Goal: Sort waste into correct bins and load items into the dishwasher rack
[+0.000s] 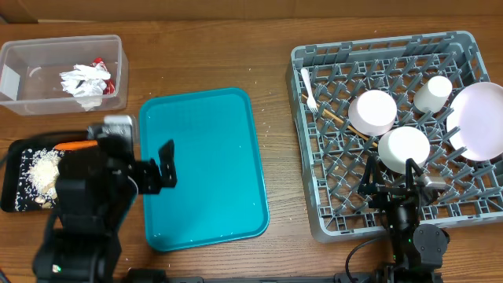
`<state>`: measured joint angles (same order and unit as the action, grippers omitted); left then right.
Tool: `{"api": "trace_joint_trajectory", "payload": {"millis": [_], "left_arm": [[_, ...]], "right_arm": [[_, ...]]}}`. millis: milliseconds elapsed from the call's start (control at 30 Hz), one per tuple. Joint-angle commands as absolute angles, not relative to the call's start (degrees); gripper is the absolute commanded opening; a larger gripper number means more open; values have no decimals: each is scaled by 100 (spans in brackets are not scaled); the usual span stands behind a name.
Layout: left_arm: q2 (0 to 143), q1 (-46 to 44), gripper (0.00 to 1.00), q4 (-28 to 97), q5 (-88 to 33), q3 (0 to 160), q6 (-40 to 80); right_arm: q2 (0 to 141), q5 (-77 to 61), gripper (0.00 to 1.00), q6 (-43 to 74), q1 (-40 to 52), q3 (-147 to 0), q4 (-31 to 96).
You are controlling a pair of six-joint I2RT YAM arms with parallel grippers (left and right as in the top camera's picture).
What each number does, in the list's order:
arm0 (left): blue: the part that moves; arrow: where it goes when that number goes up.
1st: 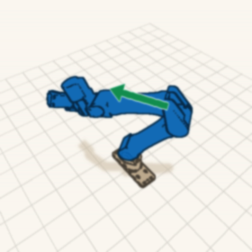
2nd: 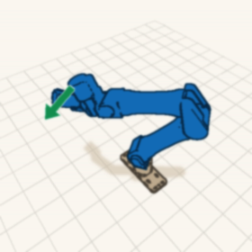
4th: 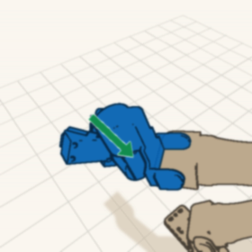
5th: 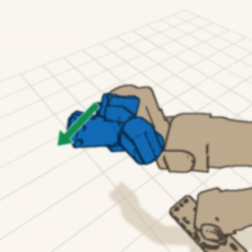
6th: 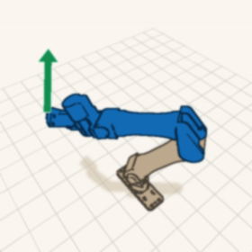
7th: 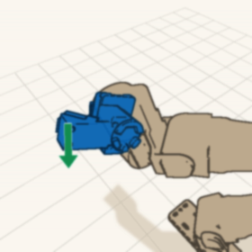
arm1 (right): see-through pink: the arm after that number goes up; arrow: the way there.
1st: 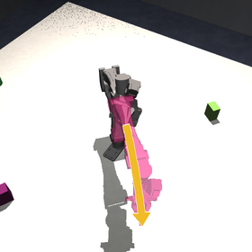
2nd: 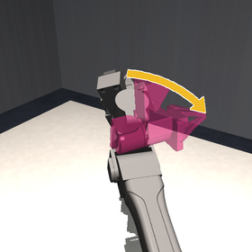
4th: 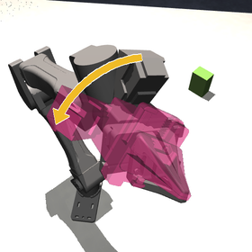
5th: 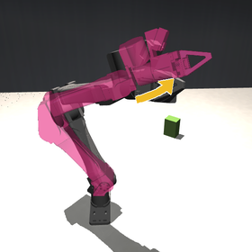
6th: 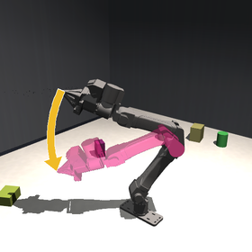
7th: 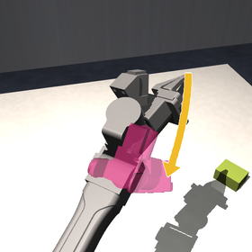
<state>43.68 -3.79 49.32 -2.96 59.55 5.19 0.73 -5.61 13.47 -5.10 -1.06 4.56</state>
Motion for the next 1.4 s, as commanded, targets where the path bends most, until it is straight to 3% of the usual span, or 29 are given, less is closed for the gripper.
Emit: {"api": "trace_joint_trajectory", "payload": {"millis": [0,367,833,1133,1367], "left_arm": [[4117,-399,100,4689,-301,5231,-10],[2268,-416,100,2292,-600,2427,180],[130,-414,100,1573,-537,1140,-132],[19,-366,100,62,-718,392,-108],[19,-75,100,-91,-751,27,117]], "right_arm": [[16,-563,100,1369,-539,-45,432],[16,-563,100,1369,-539,-45,432],[16,-563,100,1369,-539,-45,432],[16,-563,100,1369,-539,-45,432],[16,-563,100,1369,-539,-45,432]]}}
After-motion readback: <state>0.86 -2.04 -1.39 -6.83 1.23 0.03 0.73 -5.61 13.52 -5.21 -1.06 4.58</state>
